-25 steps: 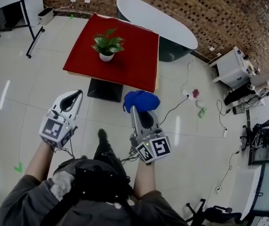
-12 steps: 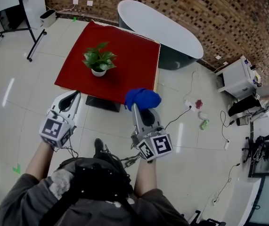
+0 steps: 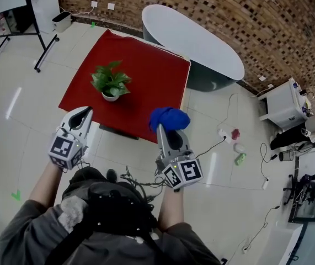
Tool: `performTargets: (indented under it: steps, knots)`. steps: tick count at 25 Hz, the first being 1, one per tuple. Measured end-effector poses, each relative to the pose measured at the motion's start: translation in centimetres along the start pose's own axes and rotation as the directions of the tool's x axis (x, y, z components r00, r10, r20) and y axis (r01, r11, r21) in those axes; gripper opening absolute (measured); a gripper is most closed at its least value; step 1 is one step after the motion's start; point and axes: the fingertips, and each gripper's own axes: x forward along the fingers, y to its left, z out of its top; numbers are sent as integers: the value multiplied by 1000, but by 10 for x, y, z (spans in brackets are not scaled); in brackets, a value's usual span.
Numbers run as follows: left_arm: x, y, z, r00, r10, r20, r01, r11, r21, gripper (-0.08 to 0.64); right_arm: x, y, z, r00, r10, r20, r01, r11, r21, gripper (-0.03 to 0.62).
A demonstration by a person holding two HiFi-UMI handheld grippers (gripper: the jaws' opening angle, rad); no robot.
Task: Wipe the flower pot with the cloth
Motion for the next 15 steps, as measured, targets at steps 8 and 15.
performTargets:
  steps: [8,15]
  knots:
    - [39,32,-36,999,7,-31,-7,1000,-18,19,47,-23,-34,999,0,-45,2,999,46,64]
    - [91,57,-109,989,-83,-126,81,996,-20,161,98,-48,-99,987,-45,-153,52,998,43,64]
